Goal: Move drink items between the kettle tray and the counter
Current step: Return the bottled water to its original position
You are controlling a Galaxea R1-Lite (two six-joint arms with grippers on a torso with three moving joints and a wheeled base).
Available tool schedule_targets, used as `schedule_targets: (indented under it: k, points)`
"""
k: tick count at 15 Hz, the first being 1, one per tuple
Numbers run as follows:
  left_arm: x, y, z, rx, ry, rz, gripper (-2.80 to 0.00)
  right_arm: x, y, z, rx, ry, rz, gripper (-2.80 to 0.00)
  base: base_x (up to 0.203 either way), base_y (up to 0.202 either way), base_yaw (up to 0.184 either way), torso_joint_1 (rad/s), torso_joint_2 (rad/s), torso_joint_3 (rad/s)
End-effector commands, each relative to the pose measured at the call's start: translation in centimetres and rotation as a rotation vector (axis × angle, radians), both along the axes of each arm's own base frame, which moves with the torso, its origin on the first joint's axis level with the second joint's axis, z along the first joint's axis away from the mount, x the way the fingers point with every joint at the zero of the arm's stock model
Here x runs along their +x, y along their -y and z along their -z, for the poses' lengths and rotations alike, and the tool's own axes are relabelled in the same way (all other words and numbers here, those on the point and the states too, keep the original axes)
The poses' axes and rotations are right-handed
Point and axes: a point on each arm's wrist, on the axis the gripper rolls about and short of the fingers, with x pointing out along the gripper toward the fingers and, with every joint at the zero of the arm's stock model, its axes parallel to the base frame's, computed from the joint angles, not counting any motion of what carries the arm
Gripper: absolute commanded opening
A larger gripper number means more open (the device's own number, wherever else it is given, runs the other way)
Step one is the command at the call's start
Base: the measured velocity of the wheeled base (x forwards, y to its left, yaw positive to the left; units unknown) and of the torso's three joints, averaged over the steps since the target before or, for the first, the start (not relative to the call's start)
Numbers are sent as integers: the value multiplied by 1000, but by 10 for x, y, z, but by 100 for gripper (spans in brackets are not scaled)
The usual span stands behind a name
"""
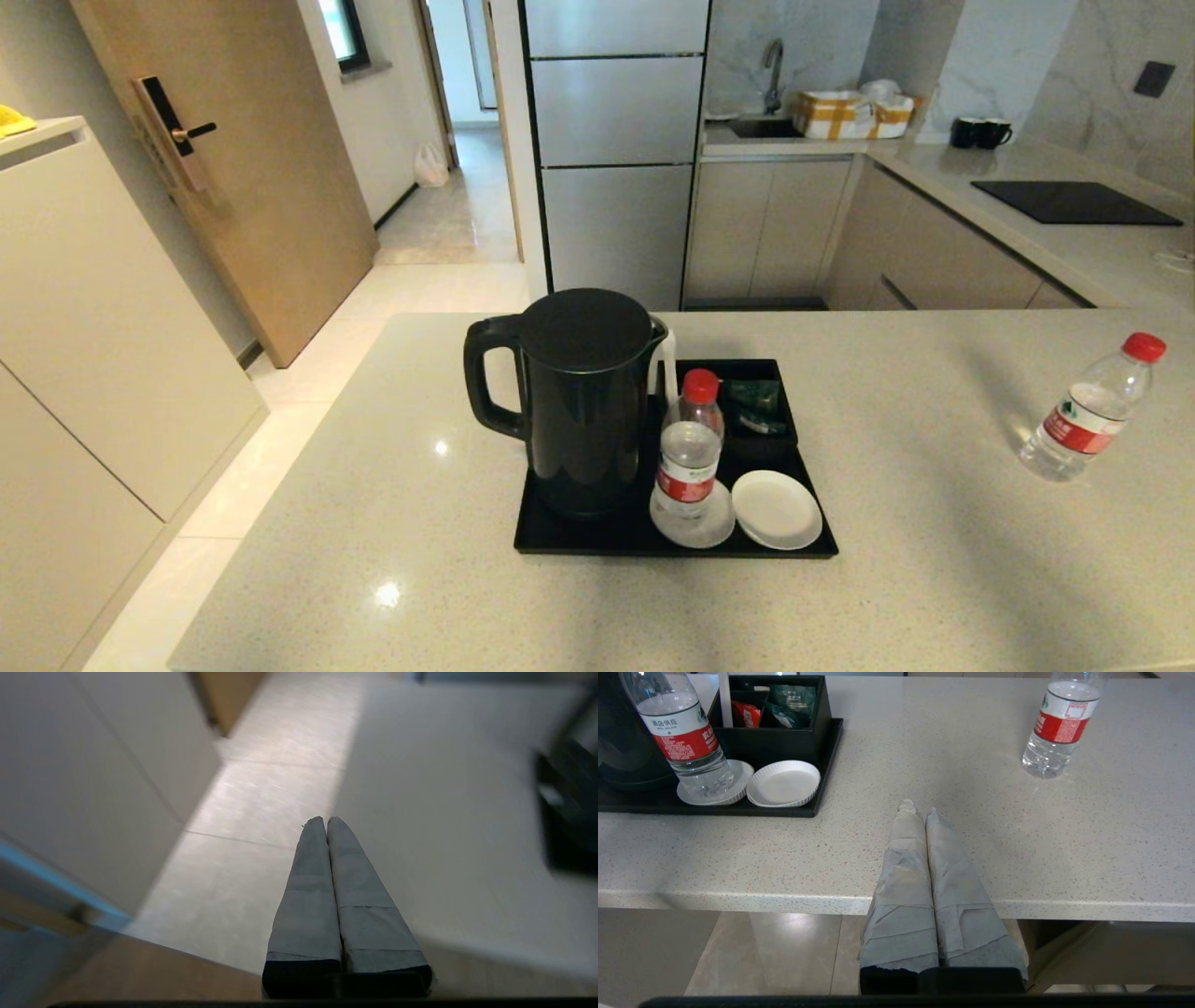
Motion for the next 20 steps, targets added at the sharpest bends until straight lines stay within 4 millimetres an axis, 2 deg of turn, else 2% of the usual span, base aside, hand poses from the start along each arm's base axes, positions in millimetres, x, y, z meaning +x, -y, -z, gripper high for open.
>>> schedule_targets:
  k: [1,4,5,6,8,9,11,20]
  points:
    - [-27,4,45,-26,4,81,-280,0,0,0,-1,2,0,-280,0,0,0,0,0,0]
    - [-30,6,81,-33,53,215,-280,0,0,0,-1,0,0,-280,0,0,0,0,0,0]
    - [-29,7,82,-30,72,237,-280,0,0,0,-1,2,0,-280,0,0,0,0,0,0]
    - [-25,7,89,-34,77,244,-280,0,0,0,-1,0,0,-280,0,0,0,0,0,0]
    - [-6,7,124,-50,32,253,-280,0,0,0,-1,1,0,-280,0,0,0,0,0,0]
    - [1,7,133,-47,75,256,-280,0,0,0,-1,2,0,-280,0,0,0,0,0,0]
    - [6,7,137,-48,138,256,-280,0,0,0,-1,0,0,-280,0,0,0,0,0,0]
    - [6,7,137,-49,138,256,-280,0,0,0,-1,2,0,-280,0,0,0,0,0,0]
